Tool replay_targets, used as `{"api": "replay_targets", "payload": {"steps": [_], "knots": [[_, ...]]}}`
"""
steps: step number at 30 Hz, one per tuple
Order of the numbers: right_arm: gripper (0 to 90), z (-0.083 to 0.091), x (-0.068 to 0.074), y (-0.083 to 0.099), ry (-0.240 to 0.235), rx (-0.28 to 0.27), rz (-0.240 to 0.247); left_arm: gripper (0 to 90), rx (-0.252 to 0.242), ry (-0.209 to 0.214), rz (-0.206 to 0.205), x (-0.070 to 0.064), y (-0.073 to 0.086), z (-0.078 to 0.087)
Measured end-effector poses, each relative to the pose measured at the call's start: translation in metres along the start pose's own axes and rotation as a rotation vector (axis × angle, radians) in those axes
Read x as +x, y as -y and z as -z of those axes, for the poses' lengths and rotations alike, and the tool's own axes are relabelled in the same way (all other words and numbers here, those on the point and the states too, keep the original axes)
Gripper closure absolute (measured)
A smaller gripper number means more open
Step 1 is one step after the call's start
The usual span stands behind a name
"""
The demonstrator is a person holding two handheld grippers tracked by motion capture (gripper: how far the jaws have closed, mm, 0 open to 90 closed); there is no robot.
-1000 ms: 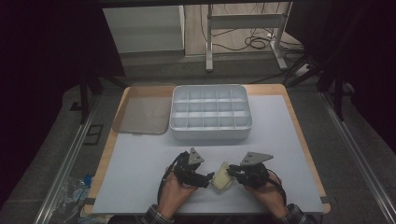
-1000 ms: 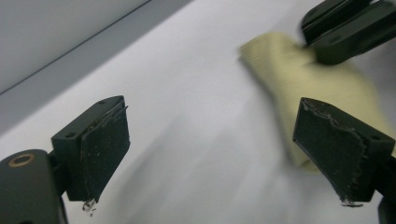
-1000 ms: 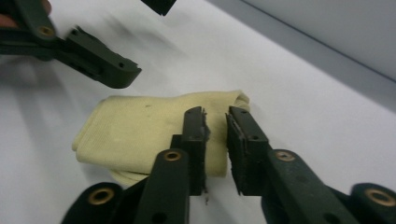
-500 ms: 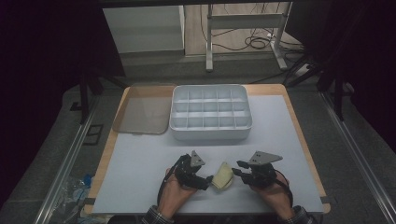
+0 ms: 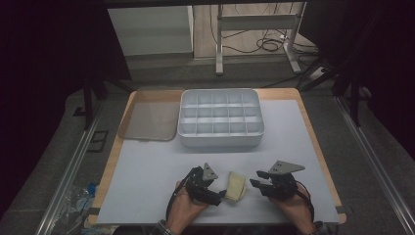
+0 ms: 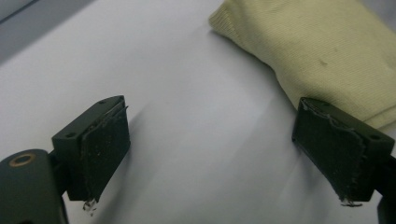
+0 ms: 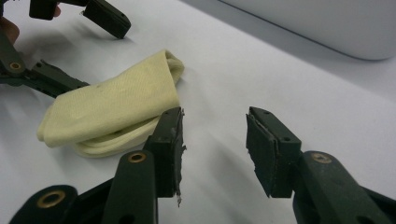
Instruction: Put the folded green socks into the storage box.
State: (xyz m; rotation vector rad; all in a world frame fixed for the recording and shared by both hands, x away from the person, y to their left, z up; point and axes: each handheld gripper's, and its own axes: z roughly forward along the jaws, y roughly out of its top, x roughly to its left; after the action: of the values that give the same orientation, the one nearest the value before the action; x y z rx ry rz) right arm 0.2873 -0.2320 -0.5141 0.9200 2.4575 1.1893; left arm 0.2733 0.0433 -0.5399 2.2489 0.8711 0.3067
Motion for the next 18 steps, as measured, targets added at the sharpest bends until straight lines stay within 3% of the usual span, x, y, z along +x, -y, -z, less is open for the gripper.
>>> {"api": "replay_targets", "payload": {"steps": [18], "knots": [[45.9, 0.003, -0.003, 0.002, 0.013, 0.042, -0.038, 6.9, 0.012, 0.025, -0.014, -0.023, -0.004, -0.004]]}}
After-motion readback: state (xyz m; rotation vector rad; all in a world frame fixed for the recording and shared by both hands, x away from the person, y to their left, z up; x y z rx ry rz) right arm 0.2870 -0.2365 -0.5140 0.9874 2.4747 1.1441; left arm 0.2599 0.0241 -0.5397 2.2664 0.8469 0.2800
